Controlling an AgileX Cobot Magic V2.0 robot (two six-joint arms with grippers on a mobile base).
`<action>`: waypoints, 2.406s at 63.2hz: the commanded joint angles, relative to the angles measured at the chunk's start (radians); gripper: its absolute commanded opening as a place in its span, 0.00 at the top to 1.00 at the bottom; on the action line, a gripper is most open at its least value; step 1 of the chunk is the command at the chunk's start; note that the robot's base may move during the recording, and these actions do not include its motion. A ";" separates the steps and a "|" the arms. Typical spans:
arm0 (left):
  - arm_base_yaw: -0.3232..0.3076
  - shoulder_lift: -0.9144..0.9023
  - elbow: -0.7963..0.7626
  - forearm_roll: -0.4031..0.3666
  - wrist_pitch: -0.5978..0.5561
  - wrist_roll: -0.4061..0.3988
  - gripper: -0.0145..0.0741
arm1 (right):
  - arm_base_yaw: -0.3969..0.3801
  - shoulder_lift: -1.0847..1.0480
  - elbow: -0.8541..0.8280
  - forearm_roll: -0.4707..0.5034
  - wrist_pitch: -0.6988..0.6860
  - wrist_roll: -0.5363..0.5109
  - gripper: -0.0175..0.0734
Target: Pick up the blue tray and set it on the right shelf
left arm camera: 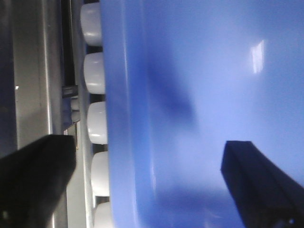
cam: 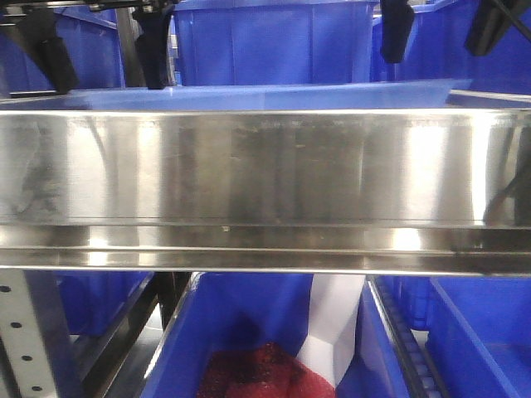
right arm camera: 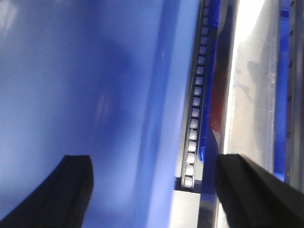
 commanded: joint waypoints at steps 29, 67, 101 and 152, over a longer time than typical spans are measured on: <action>-0.089 -0.369 0.033 0.045 -0.130 0.055 0.58 | 0.005 -0.417 0.105 -0.023 -0.103 -0.063 0.66; -0.225 -1.077 0.852 0.043 -0.729 0.074 0.89 | 0.005 -1.227 0.823 -0.023 -0.411 -0.188 0.75; -0.225 -1.281 1.108 0.050 -0.979 0.074 0.89 | 0.005 -1.538 1.047 -0.023 -0.635 -0.191 0.75; -0.101 -1.375 1.235 -0.203 -1.073 0.319 0.89 | 0.005 -1.538 1.047 -0.023 -0.635 -0.191 0.75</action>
